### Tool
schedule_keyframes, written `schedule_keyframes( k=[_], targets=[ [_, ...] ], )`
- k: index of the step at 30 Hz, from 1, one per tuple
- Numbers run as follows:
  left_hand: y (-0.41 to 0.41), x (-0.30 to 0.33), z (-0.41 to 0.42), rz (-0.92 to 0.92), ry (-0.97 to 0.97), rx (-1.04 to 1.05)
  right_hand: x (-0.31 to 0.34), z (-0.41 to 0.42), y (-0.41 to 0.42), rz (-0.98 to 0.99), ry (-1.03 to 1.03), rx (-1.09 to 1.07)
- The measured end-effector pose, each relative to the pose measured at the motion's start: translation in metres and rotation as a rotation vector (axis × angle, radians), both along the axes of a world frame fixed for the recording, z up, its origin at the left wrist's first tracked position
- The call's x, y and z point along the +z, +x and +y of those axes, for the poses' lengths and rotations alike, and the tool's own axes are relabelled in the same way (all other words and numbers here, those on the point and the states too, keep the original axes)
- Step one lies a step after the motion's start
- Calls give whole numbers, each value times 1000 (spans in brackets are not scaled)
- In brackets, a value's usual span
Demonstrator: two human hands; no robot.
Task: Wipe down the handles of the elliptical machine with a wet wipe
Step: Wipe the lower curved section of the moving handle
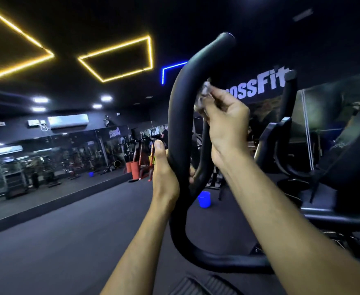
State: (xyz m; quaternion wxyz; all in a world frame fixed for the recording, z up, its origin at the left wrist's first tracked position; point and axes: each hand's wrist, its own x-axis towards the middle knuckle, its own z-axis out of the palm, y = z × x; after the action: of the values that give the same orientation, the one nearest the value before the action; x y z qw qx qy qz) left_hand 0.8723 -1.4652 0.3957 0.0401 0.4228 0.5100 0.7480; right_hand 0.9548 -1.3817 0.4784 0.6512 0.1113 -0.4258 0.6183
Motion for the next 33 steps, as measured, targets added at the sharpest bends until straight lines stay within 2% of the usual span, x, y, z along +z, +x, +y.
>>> schedule_keyframes(
  k=[4, 9, 12, 17, 20, 23, 26, 30, 33],
  targets=[
    [6, 1, 0, -35, -9, -2, -2, -3, -16, -29, -8, -41],
    [2, 0, 2, -18, 3, 18, -44, -8, -10, -127, 182, -217],
    [1, -1, 2, -24, -11, 44, -43, 4, 9, -170, 272, -262],
    [3, 0, 2, -29, 1, 26, -33, -9, 2, -55, 202, -250],
    [1, -1, 3, -5, 25, 12, -53, -12, 2, -117, 282, -287],
    [1, -1, 3, -18, 18, 19, -52, 10, 20, -256, 342, -163],
    [4, 1, 2, -46, 13, -3, -45, 12, 16, -245, 273, -85],
    [4, 3, 1, -31, 41, -39, -72, -9, 2, -288, 288, -294],
    [6, 3, 1, -39, 45, -1, -81, -2, 11, -364, 330, -248]
  ],
)
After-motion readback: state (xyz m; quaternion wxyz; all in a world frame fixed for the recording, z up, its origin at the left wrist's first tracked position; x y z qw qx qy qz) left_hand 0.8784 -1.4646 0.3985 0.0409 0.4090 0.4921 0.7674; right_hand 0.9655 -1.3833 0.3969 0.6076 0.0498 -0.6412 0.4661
